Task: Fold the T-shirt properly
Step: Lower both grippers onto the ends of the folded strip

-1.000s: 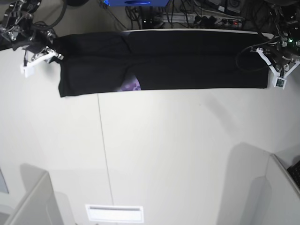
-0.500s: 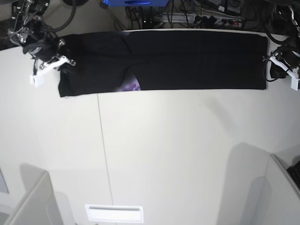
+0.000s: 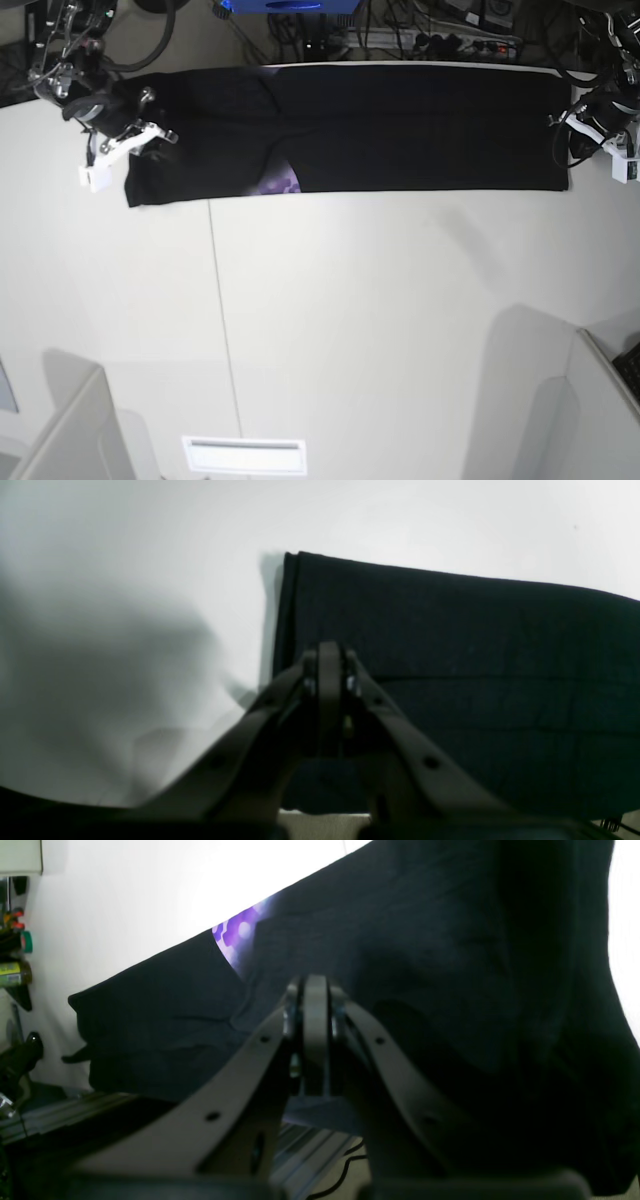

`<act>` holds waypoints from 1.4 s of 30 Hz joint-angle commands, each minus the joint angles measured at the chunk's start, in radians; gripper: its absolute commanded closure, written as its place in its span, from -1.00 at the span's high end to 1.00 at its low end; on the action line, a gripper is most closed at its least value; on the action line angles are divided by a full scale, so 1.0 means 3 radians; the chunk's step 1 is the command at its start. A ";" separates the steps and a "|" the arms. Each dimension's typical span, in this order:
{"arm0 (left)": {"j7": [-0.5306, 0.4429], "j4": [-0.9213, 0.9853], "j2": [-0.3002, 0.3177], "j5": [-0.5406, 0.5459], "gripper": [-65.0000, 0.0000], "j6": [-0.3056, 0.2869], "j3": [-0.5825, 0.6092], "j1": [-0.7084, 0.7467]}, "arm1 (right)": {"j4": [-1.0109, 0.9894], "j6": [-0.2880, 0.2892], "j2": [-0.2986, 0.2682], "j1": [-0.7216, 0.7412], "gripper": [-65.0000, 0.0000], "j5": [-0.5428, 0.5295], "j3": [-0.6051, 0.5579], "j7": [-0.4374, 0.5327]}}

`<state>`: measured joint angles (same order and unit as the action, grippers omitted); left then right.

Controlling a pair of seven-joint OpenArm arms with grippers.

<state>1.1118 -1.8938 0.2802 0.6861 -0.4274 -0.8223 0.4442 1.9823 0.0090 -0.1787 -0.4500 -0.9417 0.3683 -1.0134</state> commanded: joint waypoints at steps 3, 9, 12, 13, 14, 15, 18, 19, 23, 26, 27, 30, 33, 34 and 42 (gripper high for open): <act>-0.0057 -0.0042 0.0045 0.0038 -1.00 -0.0015 -0.0023 0.0015 | 0.0008 0.0024 -0.0031 0.0004 -1.00 -0.0050 0.0033 0.0041; -0.0057 -0.0047 0.0045 0.0038 -1.00 -0.0015 -0.0008 0.0005 | -0.0008 0.0024 -0.0031 0.0004 -1.00 -0.0050 0.0033 0.0041; -0.0057 -0.0047 0.0045 0.0038 -1.00 -0.0015 -0.0003 0.0000 | -0.0028 0.0024 -0.0031 0.0009 -1.00 -0.0050 0.0028 0.0041; -0.0057 -0.0047 0.0045 0.0038 -1.00 -0.0015 -0.0003 0.0000 | -0.0048 0.0024 -0.0031 0.0009 -1.00 -0.0050 0.0023 0.0041; -0.0057 -0.0047 0.0040 0.0038 -1.00 -0.0015 -0.0013 -0.0005 | -0.0054 0.0024 -0.0031 0.0035 -1.00 -0.0050 0.0023 0.0041; -0.0057 -0.0047 0.0040 0.0038 -1.00 -0.0015 -0.0023 -0.0005 | -0.0054 0.0024 -0.0031 0.0045 -1.00 -0.0050 0.0023 0.0036; -0.0057 -0.0047 0.0040 0.0038 -1.00 -0.0015 -0.0034 -0.0005 | -0.0038 0.0024 -0.0031 0.0045 -1.00 -0.0050 0.0038 0.0020; -0.0057 -0.0047 0.0040 0.0038 -1.00 -0.0015 -0.0034 0.0005 | -0.0043 0.0024 -0.0031 0.0040 -1.00 -0.0055 0.0038 0.0036; -0.0036 -0.0047 0.0030 0.0038 -1.00 -0.0015 -0.0034 0.0025 | -0.0048 0.0024 -0.0026 0.0040 -1.00 -0.0055 0.0038 0.0041; -0.0041 -0.0052 0.0045 0.0038 -1.00 -0.0015 -0.0034 0.0025 | -0.0048 0.0024 -0.0026 0.0050 -1.00 -0.0055 0.0038 0.0046; -0.0047 -0.0052 0.0051 0.0038 -1.00 -0.0015 -0.0034 0.0025 | -0.0048 0.0024 -0.0026 0.0050 -1.00 -0.0055 0.0038 0.0046; -0.0041 -0.0057 0.0045 0.0038 -1.00 -0.0015 -0.0034 0.0010 | -0.0048 0.0024 0.0015 0.0055 -1.00 -0.0055 0.0038 0.0046; -0.0041 -0.0062 0.0045 0.0038 -1.00 -0.0015 -0.0018 -0.0005 | -0.0048 0.0024 0.0041 0.0060 -1.00 -0.0055 0.0043 0.0046; -0.0041 -0.0062 0.0045 0.0038 -1.00 -0.0010 -0.0013 -0.0010 | -0.0048 0.0024 0.0041 0.0075 -1.00 -0.0055 0.0043 0.0046; -0.0052 -0.0062 0.0030 0.0038 -1.00 -0.0010 0.0002 -0.0010 | -0.0115 0.0024 0.0046 0.0142 -1.00 -0.0055 0.0018 0.0051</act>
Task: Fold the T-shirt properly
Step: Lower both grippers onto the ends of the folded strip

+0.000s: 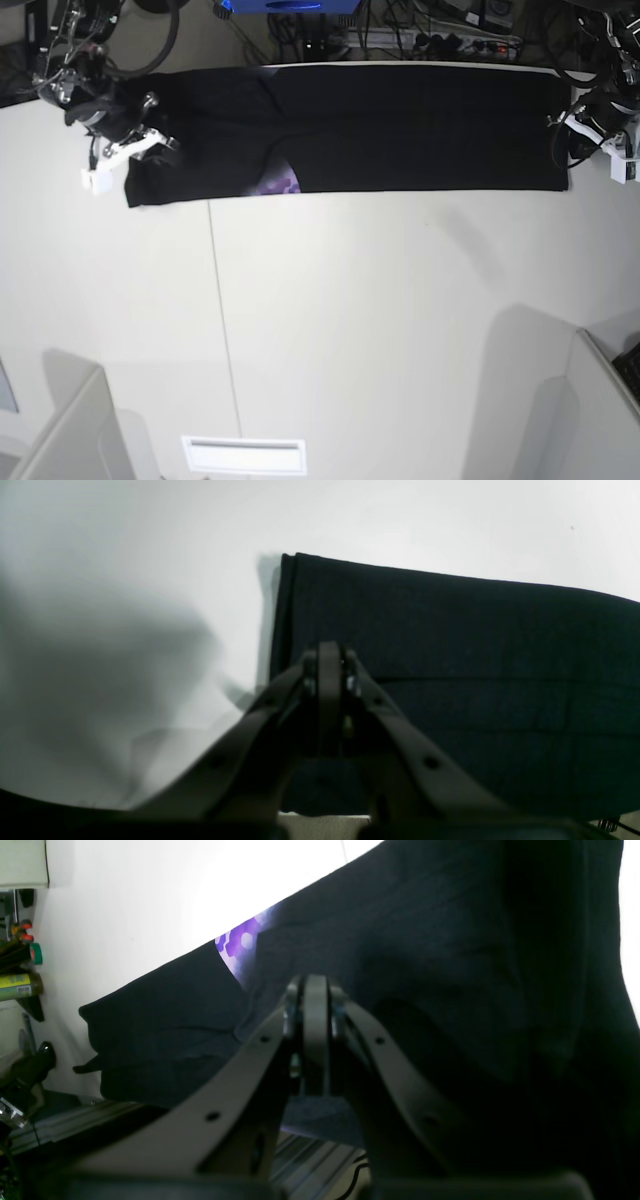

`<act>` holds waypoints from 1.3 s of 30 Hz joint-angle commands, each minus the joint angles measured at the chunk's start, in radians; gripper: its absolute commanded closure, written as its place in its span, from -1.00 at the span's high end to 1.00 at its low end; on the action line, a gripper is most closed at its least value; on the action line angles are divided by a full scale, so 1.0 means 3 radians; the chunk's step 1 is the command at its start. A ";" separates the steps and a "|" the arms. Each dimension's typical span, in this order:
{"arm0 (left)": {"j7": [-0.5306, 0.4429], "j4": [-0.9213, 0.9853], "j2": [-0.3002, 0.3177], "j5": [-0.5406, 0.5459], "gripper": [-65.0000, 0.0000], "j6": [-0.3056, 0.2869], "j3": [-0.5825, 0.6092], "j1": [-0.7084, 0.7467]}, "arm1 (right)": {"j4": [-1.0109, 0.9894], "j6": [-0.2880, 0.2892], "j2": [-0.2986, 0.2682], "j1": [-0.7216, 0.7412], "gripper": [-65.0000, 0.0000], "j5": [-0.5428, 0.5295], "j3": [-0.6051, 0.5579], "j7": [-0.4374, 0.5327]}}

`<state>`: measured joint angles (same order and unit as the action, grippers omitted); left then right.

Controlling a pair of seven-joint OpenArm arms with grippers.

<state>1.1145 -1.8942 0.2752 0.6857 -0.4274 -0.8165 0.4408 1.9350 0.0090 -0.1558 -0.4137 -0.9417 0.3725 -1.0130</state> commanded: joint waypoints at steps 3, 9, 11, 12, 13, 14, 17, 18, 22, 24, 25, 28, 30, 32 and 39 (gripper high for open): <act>-0.0066 -0.0061 -0.0015 0.0039 -1.00 -0.0010 -0.0017 0.0001 | -0.0075 0.0024 -0.0030 0.0062 -1.00 -0.0055 -0.0001 0.0050; -0.0066 -0.0061 -0.0005 0.0034 -1.00 -0.0005 0.0126 -0.0040 | -0.0085 0.0024 -0.0030 0.0083 -1.00 -0.0055 0.0024 0.0050; -0.0066 -0.0061 -0.0005 0.0034 -1.00 -0.0005 0.0126 -0.0045 | -0.0085 0.0024 -0.0030 0.0083 -1.00 -0.0055 0.0024 0.0050; -0.0066 -0.0061 -0.0005 0.0034 -1.00 -0.0005 0.0126 -0.0045 | -0.0085 0.0024 -0.0030 0.0083 -1.00 -0.0055 0.0024 0.0050; -0.0066 -0.0061 -0.0005 0.0034 -1.00 -0.0005 0.0126 -0.0045 | -0.0085 0.0024 -0.0030 0.0077 -1.00 -0.0050 0.0029 0.0050; -0.0066 -0.0061 -0.0005 0.0034 -1.00 -0.0005 0.0142 -0.0045 | -0.0085 0.0024 -0.0030 0.0077 -1.00 -0.0050 0.0029 0.0050; -0.0066 -0.0066 -0.0015 -0.0089 -1.00 0.0000 0.0326 -0.0045 | -0.0085 0.0024 -0.0035 0.0083 -1.00 -0.0050 0.0029 0.0050; -0.0071 -0.0066 -0.0020 -0.0191 -1.00 0.0000 0.0382 -0.0045 | -0.0085 0.0019 -0.0035 0.0088 -1.00 -0.0050 0.0029 0.0050; -0.0076 -0.0169 -0.0117 -0.0621 -1.00 0.0000 0.0479 -0.0091 | -0.0085 -0.0002 -0.0051 0.0072 -1.00 -0.0030 0.0029 0.0116; -0.0076 -0.0199 -0.0168 -0.0764 -1.00 0.0000 0.0484 -0.0137 | -0.0070 -0.0002 -0.0051 0.0072 -1.00 0.0170 0.0019 0.0111; -0.0076 -0.0204 -0.0173 -0.0805 -1.00 0.0000 0.0489 -0.0142 | -0.0060 -0.0002 -0.0041 0.0083 -1.00 0.0349 -0.0001 0.0111; -0.0076 -0.0220 -0.0178 -0.0820 -1.00 -0.0005 0.0500 -0.0142 | -0.0034 -0.0002 0.0057 0.0123 -1.00 0.0789 -0.0007 0.0106; -0.0076 -0.0220 -0.0178 -0.0820 -1.00 -0.0005 0.0505 -0.0142 | 0.0048 -0.0002 0.0113 0.0134 -1.00 0.0968 -0.0007 0.0096; -0.0076 -0.0215 -0.0184 -0.0820 -1.00 -0.0005 0.0505 -0.0142 | 0.0119 -0.0002 0.0128 0.0134 -1.00 0.0998 -0.0007 0.0086; -0.0076 -0.0179 -0.0178 -0.0851 -1.00 -0.0005 0.0668 -0.0209 | -0.0075 -0.0002 0.0123 0.0180 -1.00 0.1014 -0.0007 0.0116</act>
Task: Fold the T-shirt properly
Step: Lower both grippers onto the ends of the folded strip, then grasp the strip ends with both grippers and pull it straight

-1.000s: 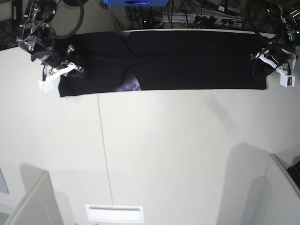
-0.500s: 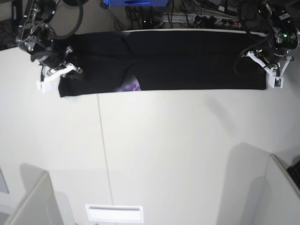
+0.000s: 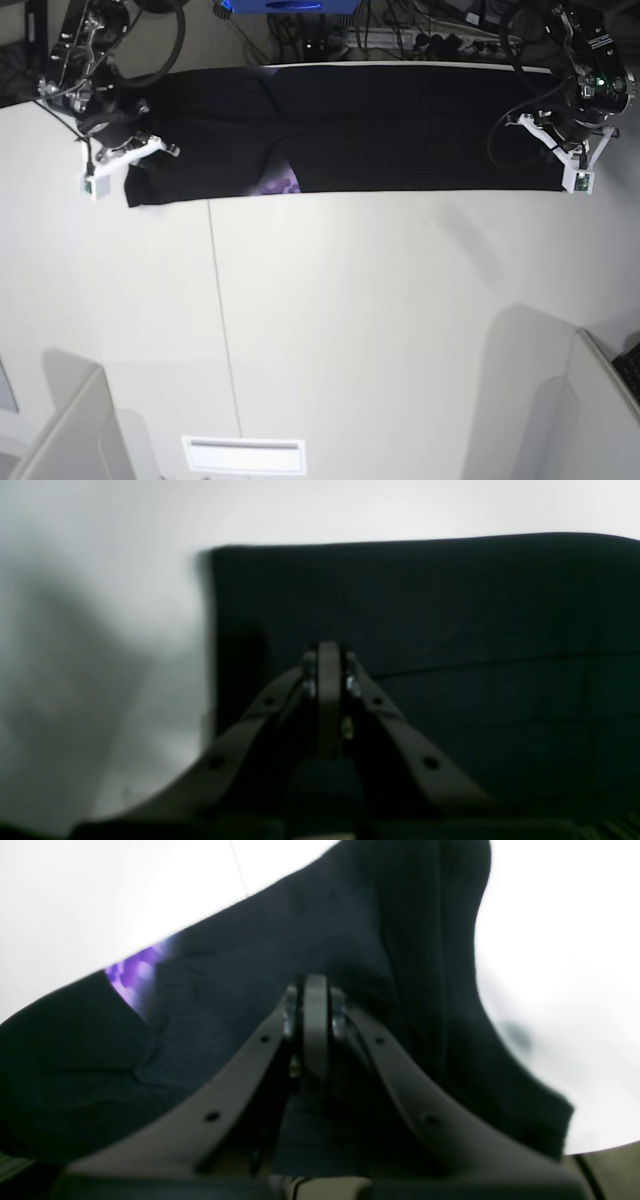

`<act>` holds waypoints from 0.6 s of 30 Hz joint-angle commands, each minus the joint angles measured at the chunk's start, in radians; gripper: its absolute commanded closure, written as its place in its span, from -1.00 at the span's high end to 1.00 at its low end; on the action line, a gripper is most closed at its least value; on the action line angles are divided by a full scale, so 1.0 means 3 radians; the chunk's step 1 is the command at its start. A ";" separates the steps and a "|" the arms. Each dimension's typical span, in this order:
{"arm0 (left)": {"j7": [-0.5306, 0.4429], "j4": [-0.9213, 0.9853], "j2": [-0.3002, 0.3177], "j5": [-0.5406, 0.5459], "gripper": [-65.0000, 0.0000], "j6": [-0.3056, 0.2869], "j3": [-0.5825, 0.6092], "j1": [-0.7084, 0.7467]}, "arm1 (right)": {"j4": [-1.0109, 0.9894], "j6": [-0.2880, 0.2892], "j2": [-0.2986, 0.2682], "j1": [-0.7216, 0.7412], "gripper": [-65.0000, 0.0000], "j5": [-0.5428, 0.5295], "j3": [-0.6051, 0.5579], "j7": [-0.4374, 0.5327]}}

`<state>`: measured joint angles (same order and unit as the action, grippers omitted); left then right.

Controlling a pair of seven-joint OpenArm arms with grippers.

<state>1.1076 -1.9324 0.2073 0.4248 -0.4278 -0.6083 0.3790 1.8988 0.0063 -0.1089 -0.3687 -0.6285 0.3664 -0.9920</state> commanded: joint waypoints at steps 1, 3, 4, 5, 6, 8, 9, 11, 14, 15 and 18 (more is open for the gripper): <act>-0.0053 -0.0041 0.0043 0.0019 -1.00 -0.0003 -0.0021 -0.0003 | -0.0005 0.0007 -0.0038 0.0045 -1.00 -0.0030 0.0014 0.0046; -0.0053 0.0025 0.0043 0.0019 -1.00 -0.0003 -0.0036 -0.0003 | -0.0159 0.0007 -0.0038 0.0071 -1.00 -0.0030 0.0019 0.0103; -0.0053 0.0076 0.0043 0.0014 -1.00 -0.0003 -0.0046 -0.0008 | -0.0230 0.0007 -0.0044 0.0081 -1.00 -0.0030 0.0014 0.0154; -0.0058 0.0127 0.0058 0.0014 -1.00 -0.0003 -0.0046 -0.0008 | -0.0302 0.0007 -0.0044 0.0086 -1.00 -0.0030 0.0014 0.0195; -0.0058 0.0199 0.0068 0.0014 -1.00 -0.0003 -0.0046 -0.0008 | -0.0368 0.0007 -0.0049 0.0086 -1.00 -0.0030 0.0014 0.0225; -0.0120 0.0337 0.0068 0.0014 -1.00 -0.0003 -0.0041 0.0003 | -0.0440 0.0007 -0.0049 0.0081 -1.00 -0.0030 0.0014 0.0241; -0.0237 0.0429 0.0068 -0.0002 -1.00 -0.0003 -0.0026 0.0023 | -0.0466 0.0007 -0.0049 0.0081 -1.00 -0.0030 0.0009 0.0246; -0.0426 0.0588 0.0058 -0.0176 -1.00 -0.0003 0.0000 0.0033 | -0.0542 0.0007 -0.0049 0.0091 -1.00 -0.0030 0.0009 0.0251; -0.0565 0.0756 0.0053 -0.0544 -1.00 -0.0003 0.0148 0.0003 | -0.0726 0.0007 -0.0059 0.0168 -1.00 -0.0025 0.0009 0.0328; -0.0575 0.0813 0.0053 -0.0615 -1.00 -0.0003 0.0179 -0.0013 | -0.0808 0.0007 -0.0059 0.0198 -1.00 0.0001 0.0009 0.0368; -0.0559 0.0966 0.0053 -0.0672 -1.00 -0.0003 0.0214 -0.0192 | -0.0992 0.0007 -0.0038 0.0383 -1.00 0.0236 0.0009 0.0440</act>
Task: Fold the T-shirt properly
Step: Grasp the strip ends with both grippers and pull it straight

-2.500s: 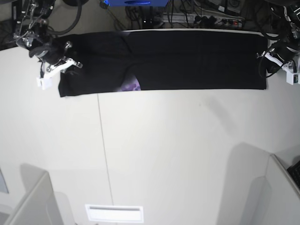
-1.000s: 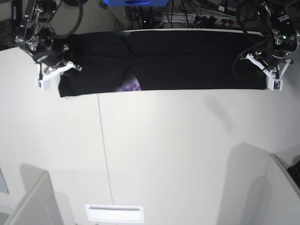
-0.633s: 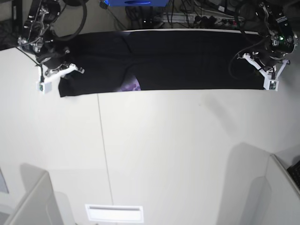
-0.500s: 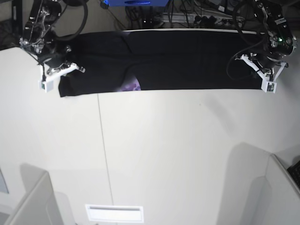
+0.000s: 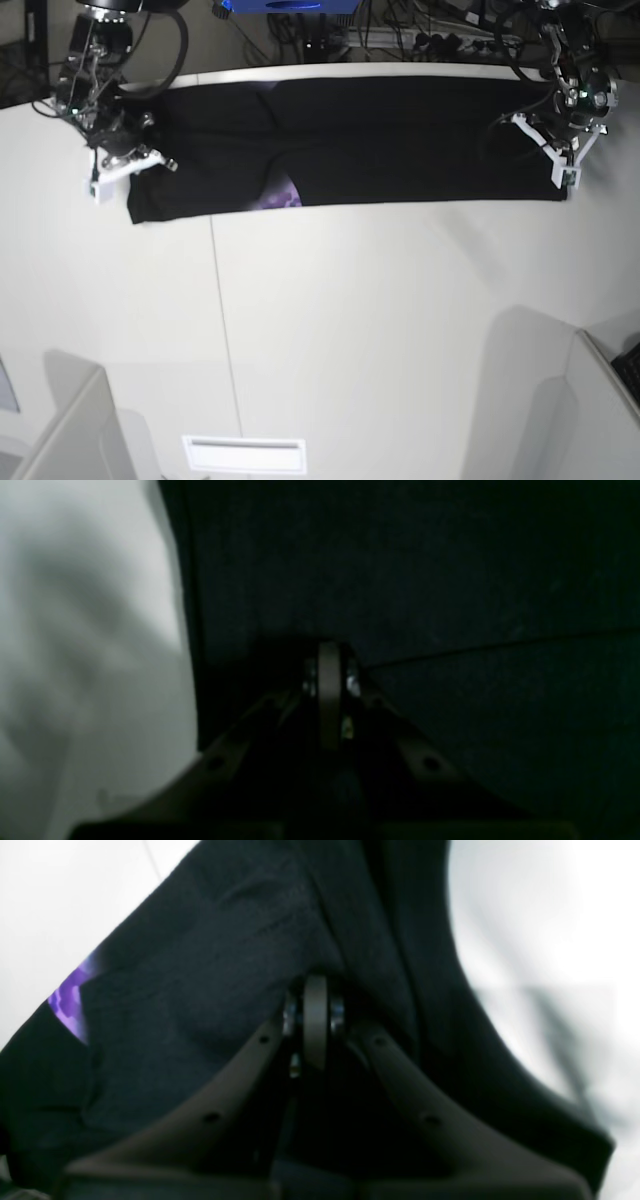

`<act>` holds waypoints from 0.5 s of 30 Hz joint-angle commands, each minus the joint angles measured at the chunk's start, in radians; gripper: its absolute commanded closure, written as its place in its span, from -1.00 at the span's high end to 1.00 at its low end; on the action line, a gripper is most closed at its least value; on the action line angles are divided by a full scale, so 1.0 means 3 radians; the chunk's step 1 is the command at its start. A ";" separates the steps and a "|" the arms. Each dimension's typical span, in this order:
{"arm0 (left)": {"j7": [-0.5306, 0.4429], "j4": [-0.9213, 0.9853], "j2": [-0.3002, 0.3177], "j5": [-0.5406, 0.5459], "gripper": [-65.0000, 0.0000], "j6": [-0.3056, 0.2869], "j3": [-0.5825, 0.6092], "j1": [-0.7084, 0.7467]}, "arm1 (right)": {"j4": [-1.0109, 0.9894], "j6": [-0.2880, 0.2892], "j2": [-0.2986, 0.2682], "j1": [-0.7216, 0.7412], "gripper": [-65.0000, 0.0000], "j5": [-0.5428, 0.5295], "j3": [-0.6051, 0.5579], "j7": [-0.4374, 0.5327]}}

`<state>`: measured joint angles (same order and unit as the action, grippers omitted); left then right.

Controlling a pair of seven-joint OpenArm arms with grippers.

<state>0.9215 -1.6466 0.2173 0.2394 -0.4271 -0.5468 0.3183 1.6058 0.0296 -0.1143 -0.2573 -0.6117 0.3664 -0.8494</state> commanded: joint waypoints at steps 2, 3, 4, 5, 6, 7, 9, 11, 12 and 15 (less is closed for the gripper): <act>0.0066 0.0188 0.0035 -0.0054 -1.00 -0.0006 0.0005 -0.0133 | -0.0169 -0.0070 -0.0005 0.0200 -1.00 0.0369 0.0009 -0.0036; 0.0071 0.0264 0.0040 -0.0054 -1.00 -0.0006 0.0005 -0.0240 | -0.0251 -0.0070 0.0000 0.0318 -1.00 0.0420 0.0009 -0.0036; 0.0071 0.0326 0.0040 -0.0054 -1.00 -0.0006 0.0005 -0.0337 | -0.0317 -0.0070 0.0000 0.0410 -1.00 0.0456 0.0009 -0.0036; 0.0076 0.0382 0.0046 -0.0054 -1.00 -0.0006 0.0005 -0.0429 | -0.0374 -0.0070 0.0000 0.0518 -1.00 0.0482 0.0014 -0.0036; 0.0076 0.0428 0.0051 -0.0054 -1.00 -0.0006 0.0005 -0.0511 | -0.0420 -0.0070 -0.0005 0.0605 -1.00 0.0507 0.0019 -0.0036; 0.0076 0.0438 0.0092 -0.0054 -1.00 -0.0006 0.0010 -0.0603 | -0.0456 -0.0070 -0.0005 0.0697 -1.00 0.0538 0.0019 -0.0036; 0.0163 0.0433 0.0117 -0.0049 -1.00 -0.0006 0.0015 -0.0762 | -0.0471 -0.0070 -0.0005 0.0835 -1.00 0.0553 0.0024 -0.0061; 0.0394 0.0326 0.0138 -0.0023 -1.00 -0.0011 -0.0021 -0.0880 | -0.0364 -0.0065 -0.0016 0.0860 -1.00 0.0538 0.0019 -0.0066; 0.0506 0.0229 0.0138 -0.0018 -1.00 -0.0016 -0.0031 -0.0920 | -0.0261 -0.0055 -0.0010 0.0860 -1.00 0.0538 0.0019 -0.0071; 0.0670 -0.0114 0.0122 -0.0013 -1.00 -0.0021 -0.0185 -0.0941 | -0.0011 -0.0050 0.0010 0.0835 -1.00 0.0538 0.0014 -0.0158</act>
<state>1.1244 -1.6657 0.2382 0.2413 -0.4347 -0.5964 0.0467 1.5852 0.0086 -0.1036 -0.0257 -0.4400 0.3672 -0.9092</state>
